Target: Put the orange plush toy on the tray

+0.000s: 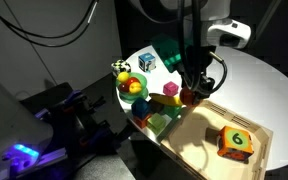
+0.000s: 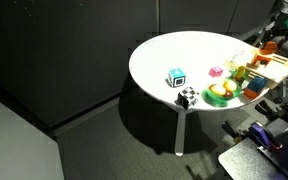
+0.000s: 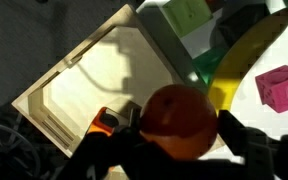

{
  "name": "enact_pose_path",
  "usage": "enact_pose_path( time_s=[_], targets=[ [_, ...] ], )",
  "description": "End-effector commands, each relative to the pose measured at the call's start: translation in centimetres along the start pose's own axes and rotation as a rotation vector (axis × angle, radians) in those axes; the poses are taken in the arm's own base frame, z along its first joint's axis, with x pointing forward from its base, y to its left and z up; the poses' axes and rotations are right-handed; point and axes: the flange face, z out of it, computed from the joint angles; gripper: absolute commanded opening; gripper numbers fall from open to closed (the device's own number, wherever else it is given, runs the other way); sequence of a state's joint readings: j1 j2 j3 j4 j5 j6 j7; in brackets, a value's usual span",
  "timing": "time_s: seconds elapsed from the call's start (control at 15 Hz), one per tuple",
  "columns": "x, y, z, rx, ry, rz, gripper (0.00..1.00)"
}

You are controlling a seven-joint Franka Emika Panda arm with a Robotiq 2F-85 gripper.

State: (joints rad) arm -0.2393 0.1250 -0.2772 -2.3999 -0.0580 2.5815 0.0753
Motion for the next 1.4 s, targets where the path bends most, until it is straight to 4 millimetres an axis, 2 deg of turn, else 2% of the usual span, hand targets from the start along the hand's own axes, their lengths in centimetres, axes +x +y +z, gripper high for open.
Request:
enact_pose_path(
  time_s=[0.0, 0.53, 0.6, 0.73, 1.0, 1.33],
  targets=[
    [1.3, 0.6, 0.9, -0.037, 0.035, 0.015, 0.52],
    [2.0, 1.5, 3.3, -0.074, 0.050, 0.021, 0.52],
    [2.1, 1.5, 3.4, -0.075, 0.050, 0.018, 0.94],
    [2.1, 1.4, 3.5, -0.075, 0.052, 0.016, 1.00],
    [1.8, 0.6, 3.0, -0.067, 0.047, -0.001, 1.00],
    [0.1, -1.9, 0.9, -0.020, 0.017, -0.043, 1.00]
  ],
)
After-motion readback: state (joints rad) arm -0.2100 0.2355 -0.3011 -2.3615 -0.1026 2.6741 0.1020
